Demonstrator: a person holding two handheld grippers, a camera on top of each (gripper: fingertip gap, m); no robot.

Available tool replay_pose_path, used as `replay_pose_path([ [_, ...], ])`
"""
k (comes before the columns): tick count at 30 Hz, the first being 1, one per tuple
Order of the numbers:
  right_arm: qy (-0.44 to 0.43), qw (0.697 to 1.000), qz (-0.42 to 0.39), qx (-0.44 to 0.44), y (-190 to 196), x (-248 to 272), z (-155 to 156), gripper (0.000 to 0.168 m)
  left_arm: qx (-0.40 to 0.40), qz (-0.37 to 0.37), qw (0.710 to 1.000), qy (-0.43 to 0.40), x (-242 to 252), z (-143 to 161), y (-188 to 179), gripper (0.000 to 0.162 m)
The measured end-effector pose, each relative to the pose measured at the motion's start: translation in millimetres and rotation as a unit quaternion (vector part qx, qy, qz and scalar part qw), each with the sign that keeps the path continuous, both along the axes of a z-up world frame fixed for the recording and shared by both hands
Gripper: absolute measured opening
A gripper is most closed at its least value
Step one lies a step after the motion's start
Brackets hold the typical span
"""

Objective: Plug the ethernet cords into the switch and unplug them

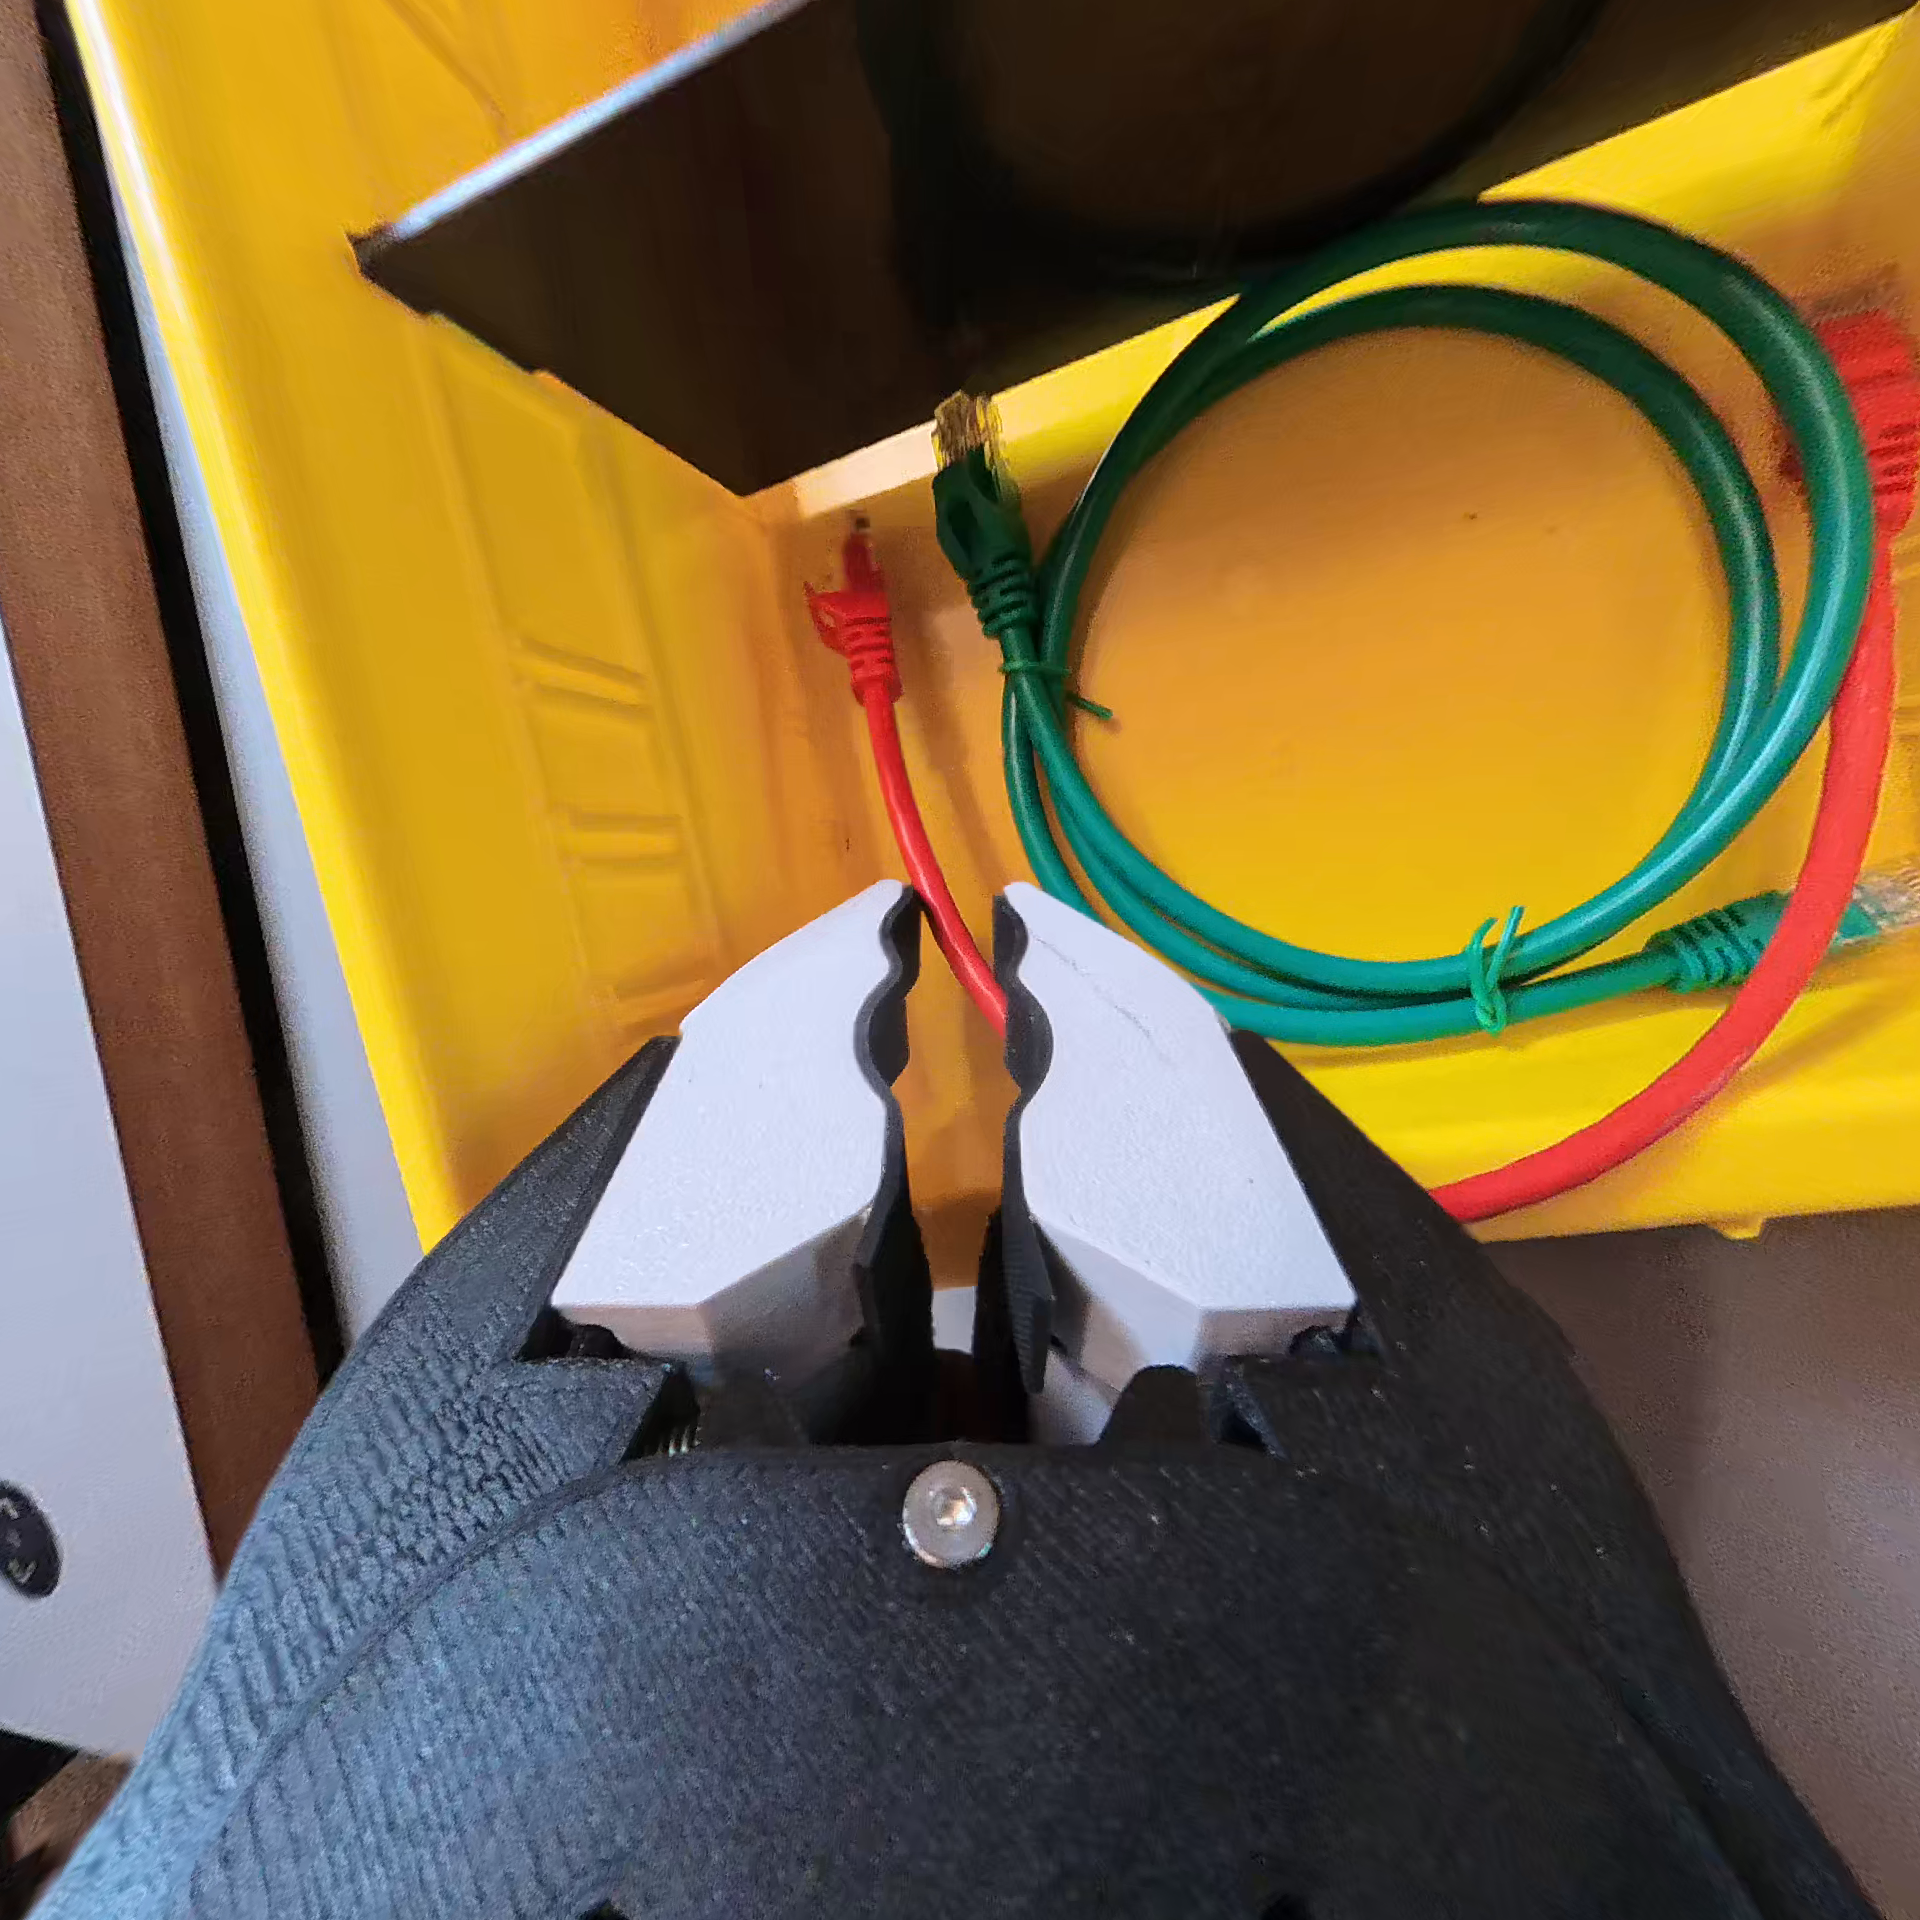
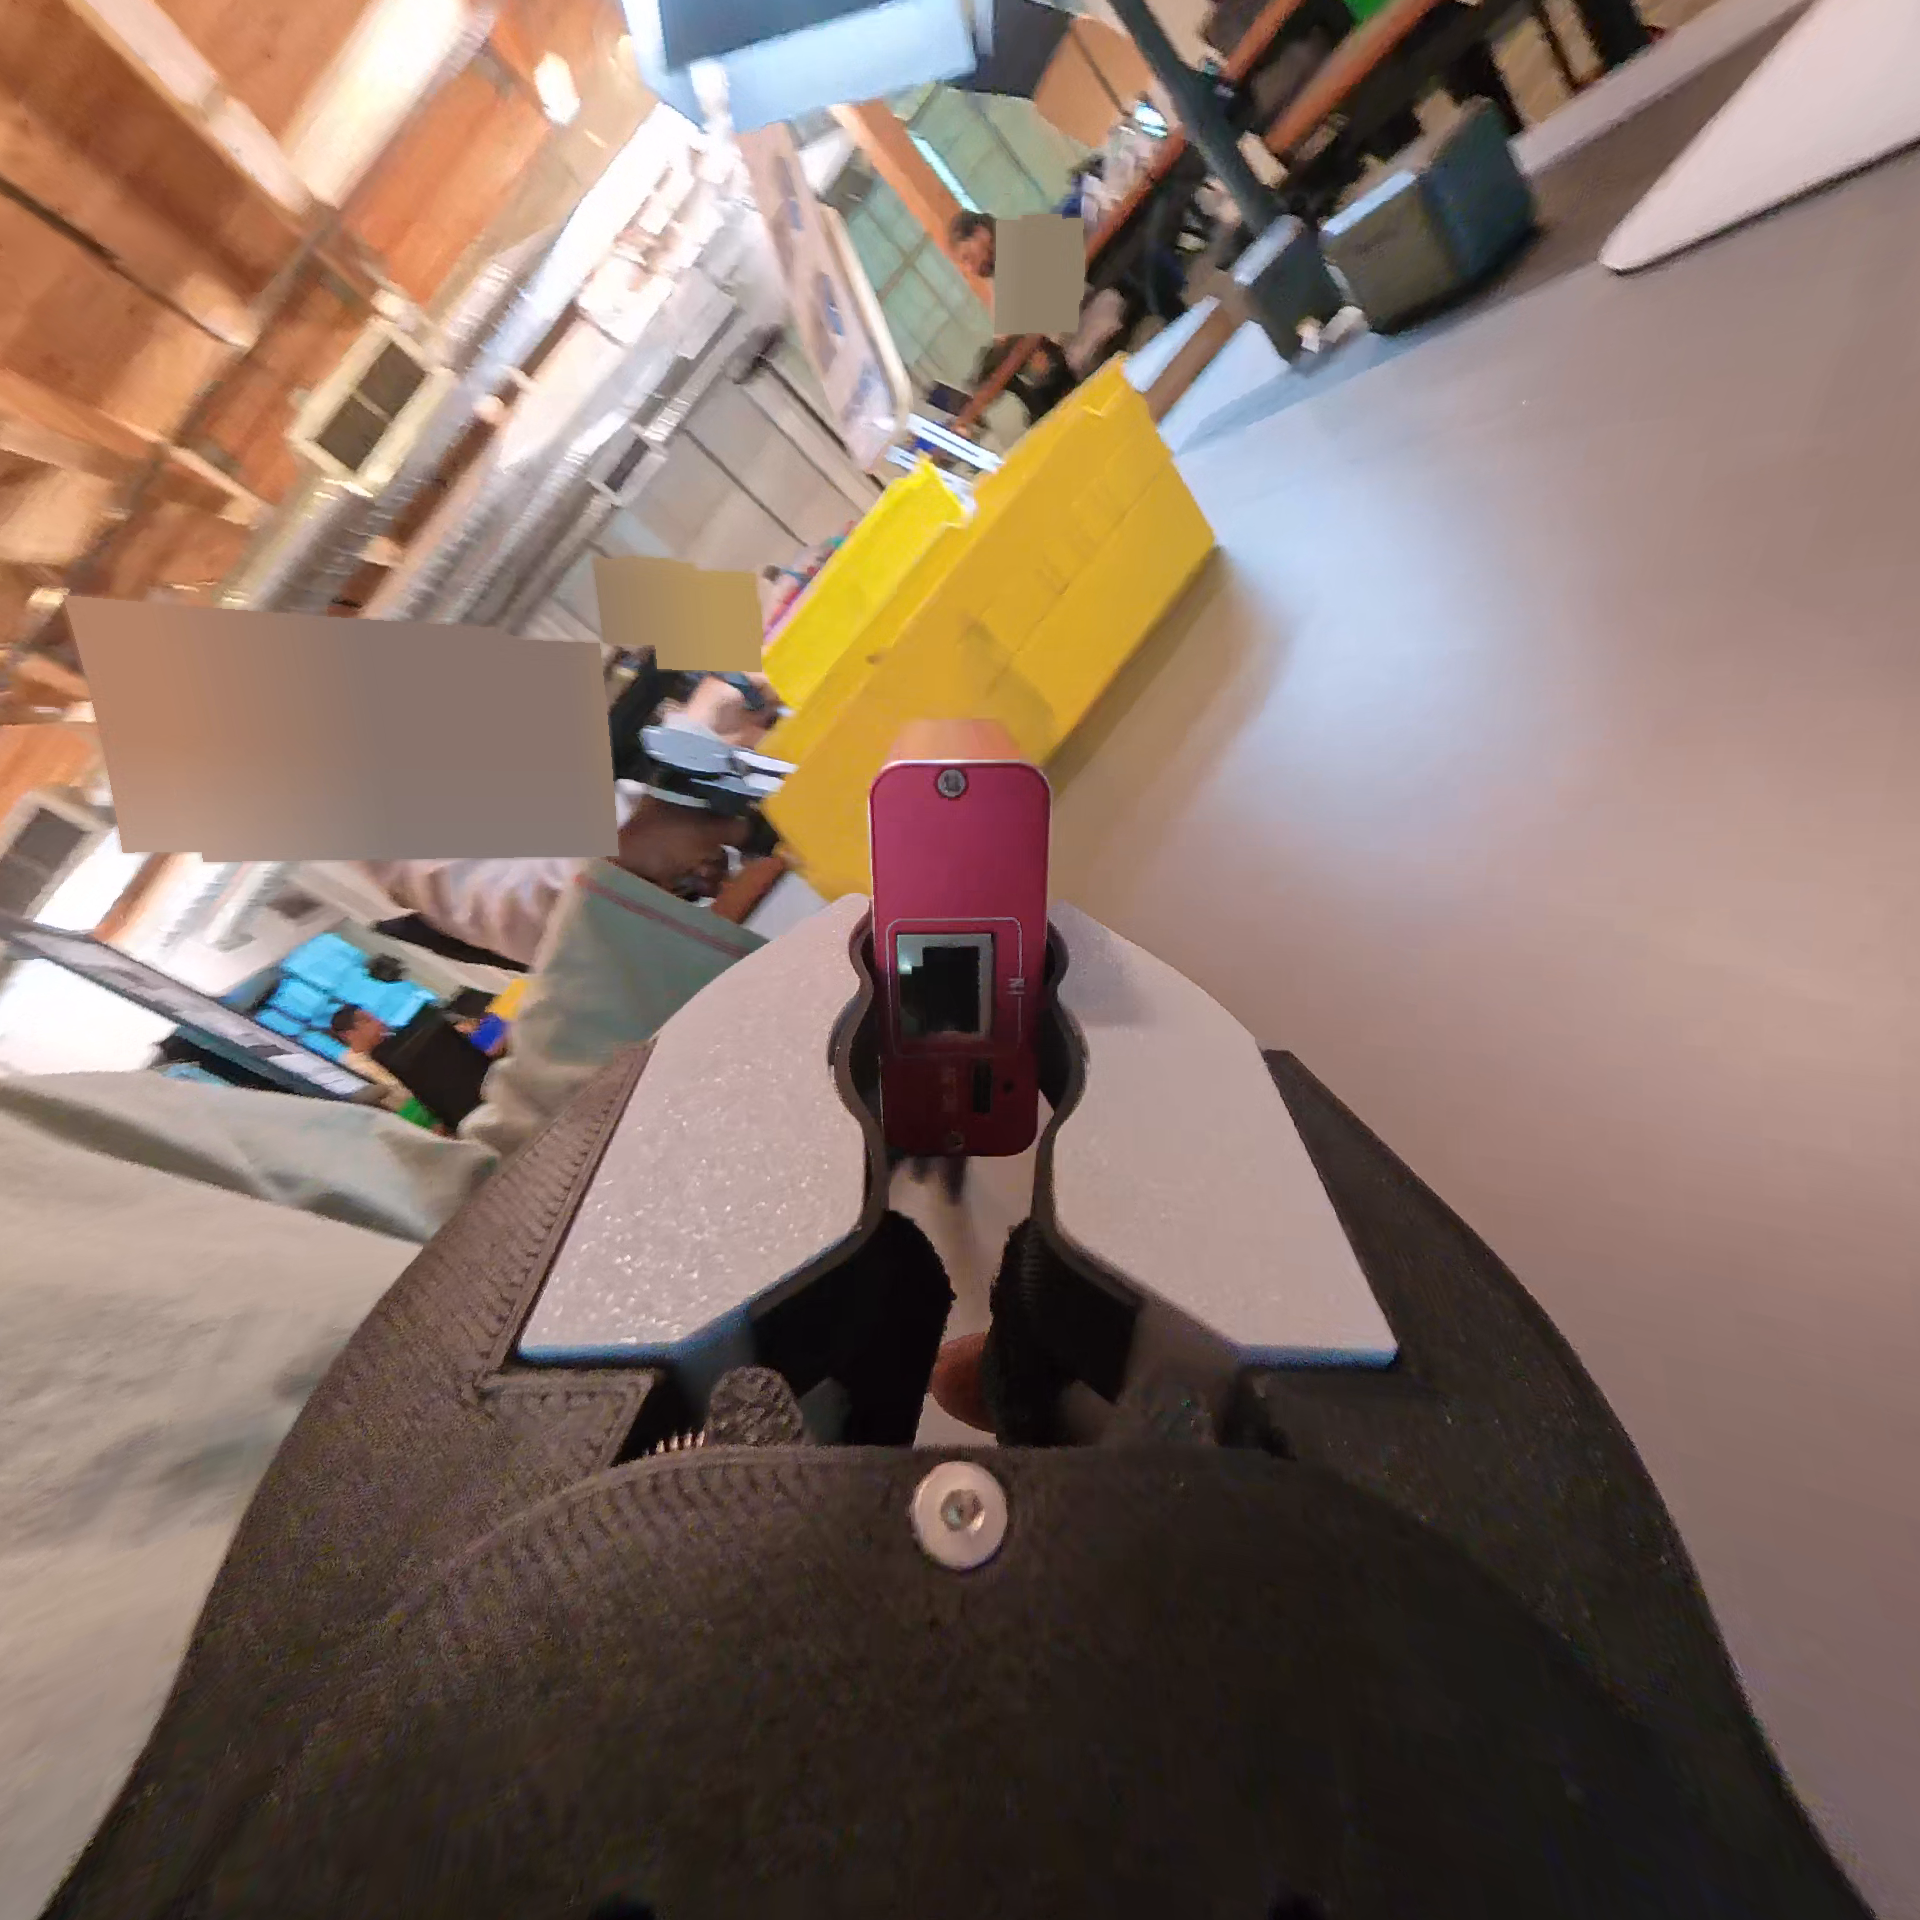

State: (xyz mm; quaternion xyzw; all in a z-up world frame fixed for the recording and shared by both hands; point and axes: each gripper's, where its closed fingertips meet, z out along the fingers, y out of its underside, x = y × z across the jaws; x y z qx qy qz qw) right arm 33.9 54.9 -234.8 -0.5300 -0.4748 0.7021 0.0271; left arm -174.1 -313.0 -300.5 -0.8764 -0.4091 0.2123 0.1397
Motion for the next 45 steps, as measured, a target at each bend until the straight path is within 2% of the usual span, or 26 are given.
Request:
replay_pose_path([
  [5,-0.07,0.997,-0.02,0.039,8,-6,-22,0.027,0.08,-0.002,0.996,0.046,-5,15,11,0.009],
  [10,-0.129,0.988,-0.031,0.083,16,-9,-42,0.028,0.169,-0.023,0.979,0.114,-8,51,21,0.006],
  [13,-0.161,0.971,-0.06,0.165,27,-7,-57,0.037,0.211,-0.04,0.962,0.166,-7,74,24,0.006],
  [19,-0.183,0.968,-0.055,0.165,28,-5,-63,0.036,0.3,-0.084,0.911,0.271,3,126,33,0.005],
  [24,-0.214,0.957,-0.065,0.184,32,-7,-73,0.043,0.317,-0.099,0.888,0.318,15,153,34,0.005],
  [31,-0.229,0.946,-0.079,0.215,34,-7,-79,0.051,0.322,-0.12,0.867,0.36,27,175,38,0.004],
  [36,-0.234,0.931,-0.102,0.26,38,-8,-81,0.057,0.329,-0.123,0.856,0.379,30,183,38,0.004],
  [45,-0.231,0.911,-0.125,0.317,43,-8,-82,0.059,0.329,-0.127,0.85,0.392,30,186,41,0.004],
])
